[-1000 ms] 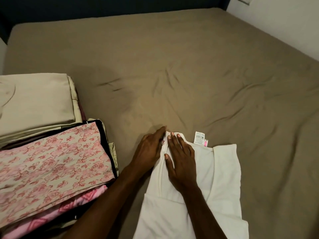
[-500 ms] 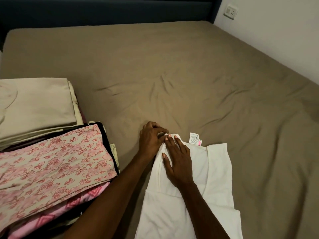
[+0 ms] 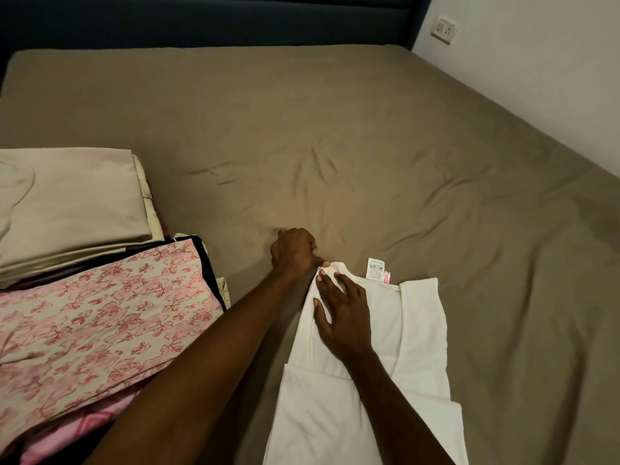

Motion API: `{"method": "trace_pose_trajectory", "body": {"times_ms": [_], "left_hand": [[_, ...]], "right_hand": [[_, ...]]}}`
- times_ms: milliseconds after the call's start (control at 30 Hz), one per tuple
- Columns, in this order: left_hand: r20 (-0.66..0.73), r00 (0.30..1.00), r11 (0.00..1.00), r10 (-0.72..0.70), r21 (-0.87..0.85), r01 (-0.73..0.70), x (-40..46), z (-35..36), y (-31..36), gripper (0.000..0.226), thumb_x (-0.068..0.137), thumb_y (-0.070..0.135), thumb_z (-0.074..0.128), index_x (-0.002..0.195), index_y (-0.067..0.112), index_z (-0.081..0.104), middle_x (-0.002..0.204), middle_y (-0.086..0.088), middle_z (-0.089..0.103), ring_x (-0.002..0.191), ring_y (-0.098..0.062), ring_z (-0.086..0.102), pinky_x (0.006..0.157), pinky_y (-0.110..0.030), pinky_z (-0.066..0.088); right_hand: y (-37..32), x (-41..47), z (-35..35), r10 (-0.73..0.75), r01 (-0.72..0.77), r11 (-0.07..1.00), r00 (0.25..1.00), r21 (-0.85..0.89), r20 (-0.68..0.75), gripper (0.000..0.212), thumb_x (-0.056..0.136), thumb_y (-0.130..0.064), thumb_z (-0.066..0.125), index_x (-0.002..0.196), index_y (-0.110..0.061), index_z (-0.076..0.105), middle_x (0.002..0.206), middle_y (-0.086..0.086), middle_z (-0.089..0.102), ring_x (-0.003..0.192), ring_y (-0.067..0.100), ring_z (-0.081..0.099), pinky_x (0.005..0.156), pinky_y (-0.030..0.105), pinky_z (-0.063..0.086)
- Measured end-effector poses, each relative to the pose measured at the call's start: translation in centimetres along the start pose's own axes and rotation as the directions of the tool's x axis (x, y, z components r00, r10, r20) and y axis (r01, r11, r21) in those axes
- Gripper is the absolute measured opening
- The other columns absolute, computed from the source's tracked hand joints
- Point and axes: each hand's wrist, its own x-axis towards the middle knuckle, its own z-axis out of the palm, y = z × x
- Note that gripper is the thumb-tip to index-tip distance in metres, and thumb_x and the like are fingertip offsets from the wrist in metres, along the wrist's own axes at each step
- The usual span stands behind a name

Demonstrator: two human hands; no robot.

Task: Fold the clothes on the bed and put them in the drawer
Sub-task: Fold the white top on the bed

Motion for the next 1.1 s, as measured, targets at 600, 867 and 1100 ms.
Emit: {"method": "trace_pose_trajectory", "body": {"times_ms": [600,867,1100], "left_hand": [[-0.041,0.736,0.736,0.676,0.001,-0.677,-24.5,0.6,-12.3,0.077,0.093,0.012,0.063,0.161,0.021,0.026,0.163,-0.009,0.036,0.147,-0.022,0.039,0.117,-0.038,0.037],[0.000,0.647,0.631,0.763,0.219,-0.744,-28.2,0.1,-14.9,0.073,0.096,0.024,0.065,0.160,0.021,0.030,0.164,-0.006,0.031,0.149,-0.021,0.033,0.115,-0.039,0.040],[0.049,0.696,0.690,0.716,0.101,-0.717,-27.9,0.4,-16.0,0.078,0.098,0.065,0.048,0.162,0.025,0.026,0.170,-0.005,0.016,0.157,-0.016,0.012,0.125,-0.030,0.019]], "right_hand": [[-0.2,1.4,-2.9,0.100,-0.146,0.963,0.975,0.227,0.199,0.057,0.091,-0.045,0.057,0.145,-0.026,0.060,0.139,-0.007,0.065,0.124,0.022,0.054,0.108,0.043,0.043],[1.1,-6.6,-13.7,0.151,-0.168,0.944,0.985,0.285,0.081,0.049,0.093,-0.014,0.051,0.139,-0.024,0.065,0.139,-0.006,0.065,0.117,0.014,0.058,0.103,0.032,0.043],[3.7,-22.9,-20.2,0.557,-0.511,0.771,0.830,0.379,-0.014,0.059,0.096,0.010,0.060,0.126,-0.039,0.070,0.141,-0.019,0.061,0.133,0.010,0.057,0.113,0.021,0.041]]}}
